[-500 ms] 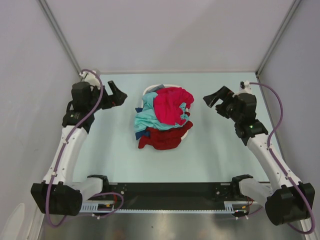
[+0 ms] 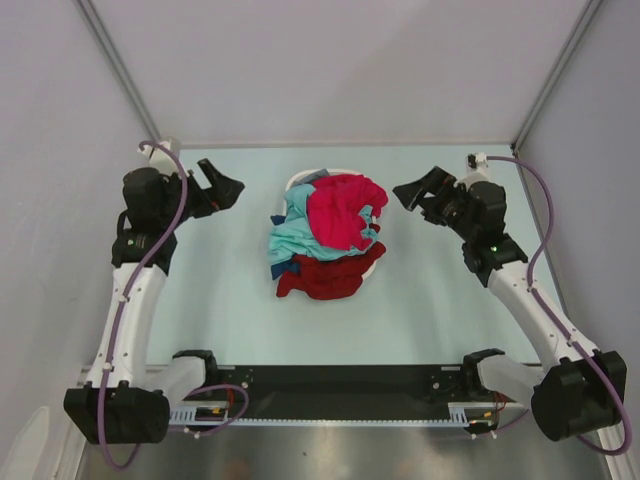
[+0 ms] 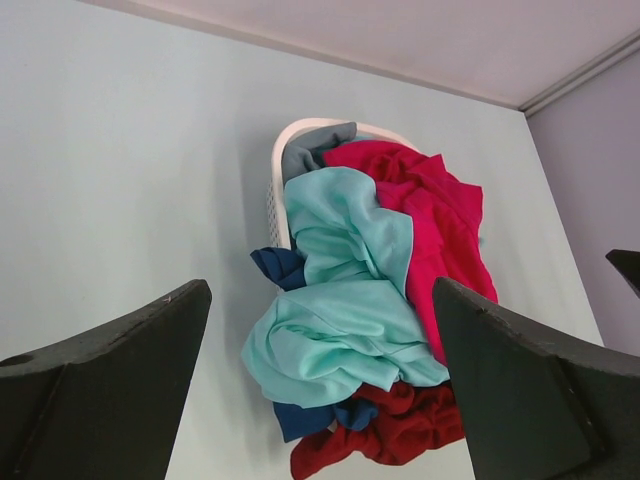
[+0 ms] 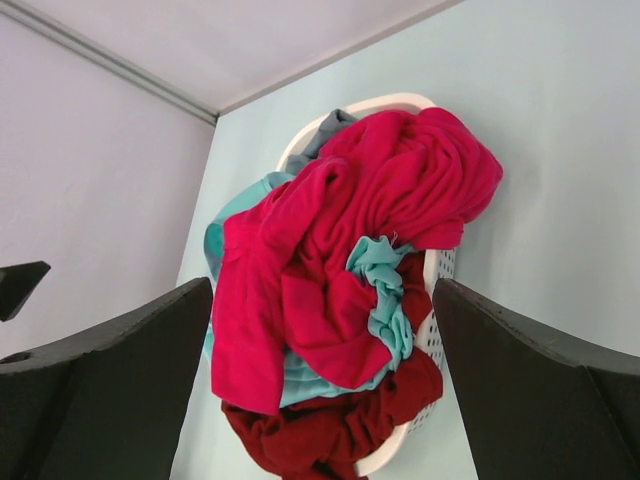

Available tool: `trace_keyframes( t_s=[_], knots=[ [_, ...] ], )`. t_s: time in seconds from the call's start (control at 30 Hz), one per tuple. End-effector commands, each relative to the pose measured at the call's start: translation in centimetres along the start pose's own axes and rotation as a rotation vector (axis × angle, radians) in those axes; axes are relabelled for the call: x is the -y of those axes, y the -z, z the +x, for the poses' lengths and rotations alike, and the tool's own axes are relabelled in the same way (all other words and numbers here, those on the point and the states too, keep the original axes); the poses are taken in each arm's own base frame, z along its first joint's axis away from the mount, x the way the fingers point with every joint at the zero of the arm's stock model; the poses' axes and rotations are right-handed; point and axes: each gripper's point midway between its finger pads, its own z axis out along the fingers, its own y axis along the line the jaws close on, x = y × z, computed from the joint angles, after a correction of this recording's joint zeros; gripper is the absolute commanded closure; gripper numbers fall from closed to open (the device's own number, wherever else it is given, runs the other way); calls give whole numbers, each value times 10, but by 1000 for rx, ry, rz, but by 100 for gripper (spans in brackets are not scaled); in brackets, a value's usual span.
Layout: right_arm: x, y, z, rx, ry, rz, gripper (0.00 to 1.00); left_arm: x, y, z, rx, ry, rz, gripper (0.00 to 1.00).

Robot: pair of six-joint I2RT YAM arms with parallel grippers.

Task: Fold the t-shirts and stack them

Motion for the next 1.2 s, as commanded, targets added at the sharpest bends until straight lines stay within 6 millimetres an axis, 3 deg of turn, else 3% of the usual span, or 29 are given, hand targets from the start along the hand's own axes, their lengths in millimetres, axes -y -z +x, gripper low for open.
trace_keyframes(
  t_s=[0.0, 0.4, 0.53, 0.7, 0.77, 0.83, 0.87, 0.9, 0.93, 0.97, 1.0, 1.07, 1.1, 1.17],
  knots=[
    [-23, -1, -36, 117, 41, -49, 0, 13, 7, -13, 42, -24, 49, 1],
    [-13, 6, -31, 115, 105, -18, 0, 18, 13, -13, 40, -49, 68, 1],
    [-5, 7, -26, 94, 94, 20, 0, 22, 17, -16, 45, -52, 78, 0],
    [10, 12, -35, 114, 78, 119, 0, 31, 23, -26, 83, -42, 65, 0],
    [17, 17, -45, 127, 67, 162, 0, 47, 26, -34, 121, -70, 60, 1],
    [28, 22, -47, 121, 52, 215, 0, 83, 20, -27, 101, -99, 120, 0],
    [38, 29, -63, 156, 31, 260, 0, 94, 13, -31, 106, -100, 117, 1],
    [44, 32, -66, 157, 2, 283, 0, 122, 8, -18, 70, -116, 174, 1],
    [53, 37, -69, 151, -20, 304, 0, 141, 7, -21, 78, -124, 202, 1],
    [59, 42, -75, 147, -42, 304, 0, 145, -10, -12, 59, -138, 166, 0],
    [68, 48, -81, 156, -59, 318, 0, 173, -12, 4, 34, -164, 219, 0],
    [76, 55, -79, 130, -80, 321, 0, 200, -20, 14, 16, -183, 252, 0],
    [86, 61, -81, 140, -85, 347, 0, 218, -32, 42, -44, -203, 265, 1],
    [94, 73, -79, 140, -77, 375, 0, 244, -40, 56, -73, -206, 299, 1]
  ],
)
